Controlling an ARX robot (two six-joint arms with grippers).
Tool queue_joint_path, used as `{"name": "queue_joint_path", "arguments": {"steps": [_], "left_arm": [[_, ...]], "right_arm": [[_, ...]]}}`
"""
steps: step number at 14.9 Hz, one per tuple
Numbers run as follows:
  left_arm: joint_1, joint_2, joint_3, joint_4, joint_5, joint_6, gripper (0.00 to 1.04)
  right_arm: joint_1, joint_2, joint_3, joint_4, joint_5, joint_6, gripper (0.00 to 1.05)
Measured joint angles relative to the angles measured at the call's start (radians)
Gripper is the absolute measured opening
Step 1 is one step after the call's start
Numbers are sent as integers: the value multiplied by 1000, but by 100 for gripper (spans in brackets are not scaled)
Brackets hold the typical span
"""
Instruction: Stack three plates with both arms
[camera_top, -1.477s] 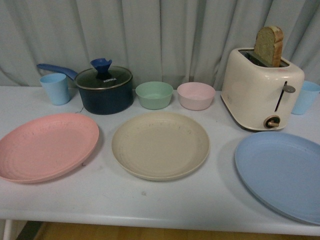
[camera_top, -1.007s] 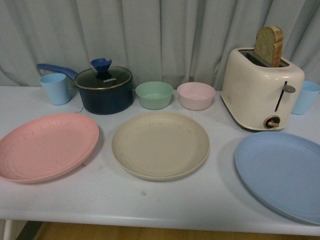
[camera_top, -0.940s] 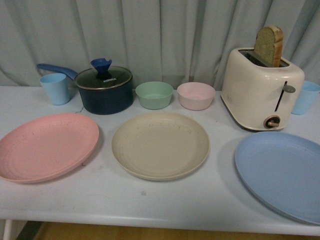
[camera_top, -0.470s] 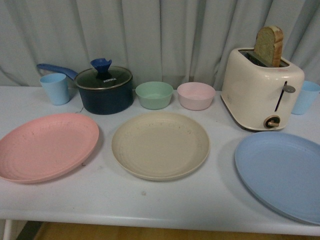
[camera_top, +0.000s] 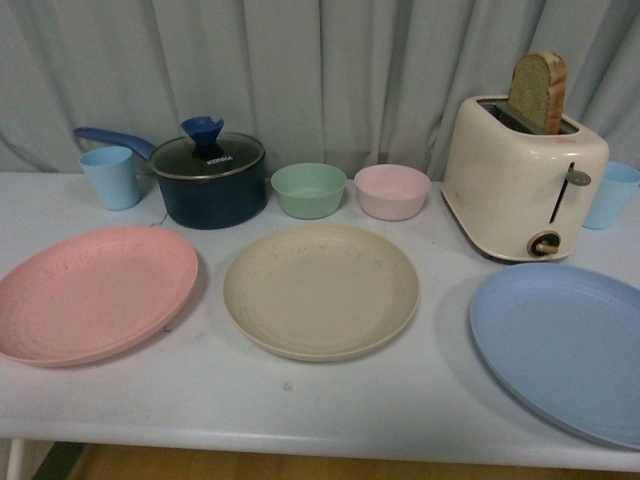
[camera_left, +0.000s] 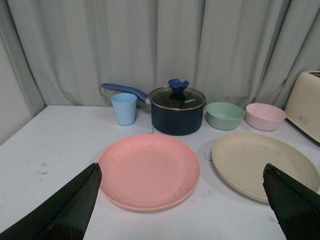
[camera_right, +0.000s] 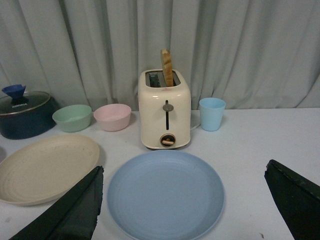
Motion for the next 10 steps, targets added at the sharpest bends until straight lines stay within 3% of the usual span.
{"name": "queue_joint_path", "arguments": {"steps": [10], "left_arm": [[0,0,0,0,0,0,98]], "right_arm": [[0,0,0,0,0,0,98]]}}
